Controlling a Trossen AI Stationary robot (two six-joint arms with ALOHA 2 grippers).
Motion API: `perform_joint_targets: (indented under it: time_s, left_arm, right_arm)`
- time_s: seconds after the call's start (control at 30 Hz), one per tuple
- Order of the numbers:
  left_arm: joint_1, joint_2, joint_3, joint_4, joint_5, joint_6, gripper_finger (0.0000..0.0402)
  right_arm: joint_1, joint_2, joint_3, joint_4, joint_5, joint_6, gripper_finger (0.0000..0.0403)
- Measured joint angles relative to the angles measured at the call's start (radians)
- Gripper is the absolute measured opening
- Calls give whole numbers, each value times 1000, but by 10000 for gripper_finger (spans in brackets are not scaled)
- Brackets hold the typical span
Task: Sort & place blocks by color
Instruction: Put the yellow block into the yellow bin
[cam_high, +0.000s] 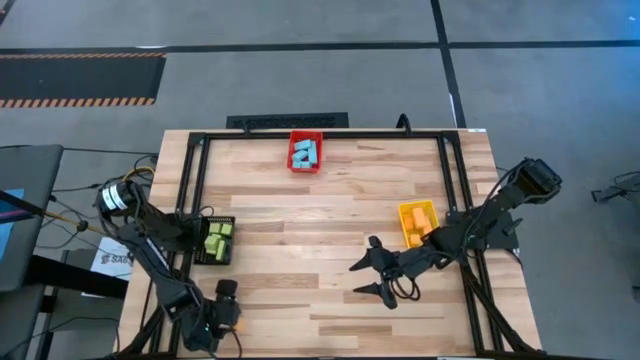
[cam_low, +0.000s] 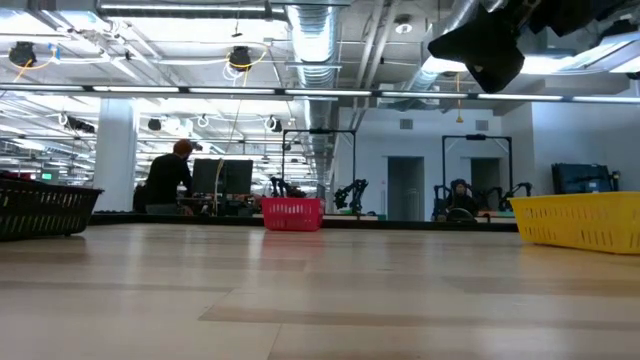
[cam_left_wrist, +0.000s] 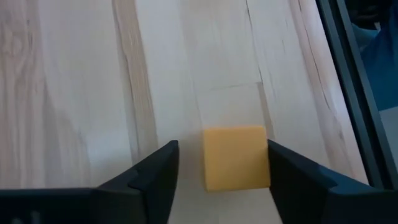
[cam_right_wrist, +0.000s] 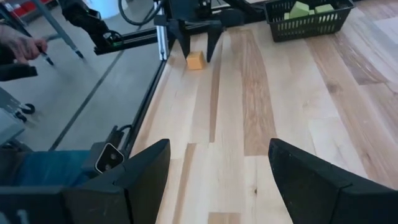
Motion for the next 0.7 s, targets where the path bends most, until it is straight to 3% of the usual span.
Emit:
perform_joint_targets:
  time_s: [0.27, 0.53, 0.7]
  left_arm:
    - [53, 0, 0, 9, -10, 127, 106]
    - [261, -17, 0, 88, -129, 418, 104]
    - [437, -42, 0, 325, -203, 657, 104]
  right_arm:
    - [0, 0, 0, -3, 0, 8, 295]
    - [17, -28, 0, -134, -10, 19, 295]
    - [37, -125, 0, -310, -2, -19, 295]
